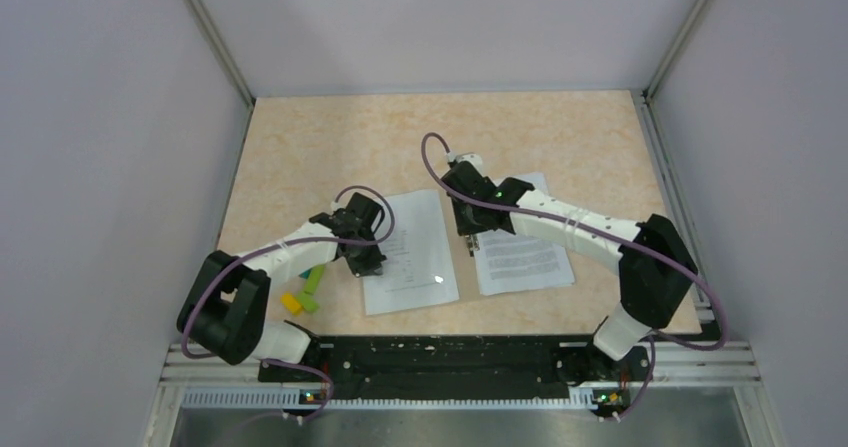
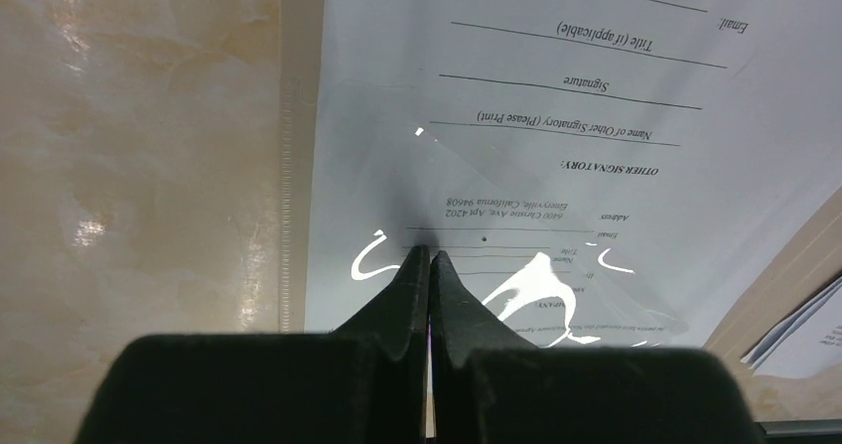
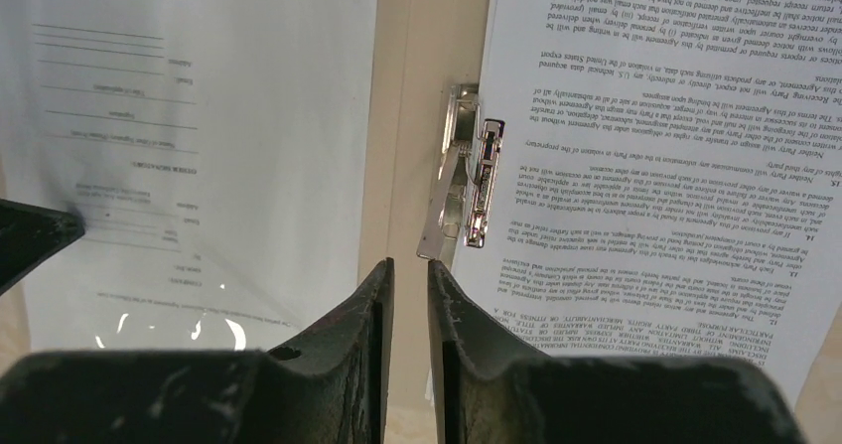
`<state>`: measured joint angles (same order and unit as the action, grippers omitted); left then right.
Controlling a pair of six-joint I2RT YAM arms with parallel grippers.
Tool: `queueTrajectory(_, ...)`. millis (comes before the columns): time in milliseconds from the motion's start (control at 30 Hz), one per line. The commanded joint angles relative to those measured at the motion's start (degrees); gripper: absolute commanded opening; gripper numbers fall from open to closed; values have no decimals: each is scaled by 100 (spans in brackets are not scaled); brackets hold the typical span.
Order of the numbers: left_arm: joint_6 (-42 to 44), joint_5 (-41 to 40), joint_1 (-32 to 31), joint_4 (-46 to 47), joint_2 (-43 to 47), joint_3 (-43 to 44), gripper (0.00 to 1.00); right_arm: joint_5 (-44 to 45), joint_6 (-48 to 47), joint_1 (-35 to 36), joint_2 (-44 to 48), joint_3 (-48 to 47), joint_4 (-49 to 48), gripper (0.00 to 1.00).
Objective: Put the files into the folder
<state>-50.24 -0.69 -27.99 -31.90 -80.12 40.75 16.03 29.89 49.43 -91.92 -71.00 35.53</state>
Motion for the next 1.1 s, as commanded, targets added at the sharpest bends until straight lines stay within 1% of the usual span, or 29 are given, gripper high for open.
queueTrajectory(0, -247, -11, 17, 183, -154, -120, 0, 381, -160, 138, -301, -367, 418, 19)
queueTrajectory(367, -371, -98, 16, 122, -399, -155, 0, 498, -267, 252, -601, -579, 510, 16)
queueTrajectory(700, -426, -125, 21, 92, -416, -161, 0, 548, -277, 278, -747, -505, 500, 14)
queueTrajectory(1067, -534, -126, 21, 80, -429, -193, 0, 742, -181, 296, -777, -325, 544, 9)
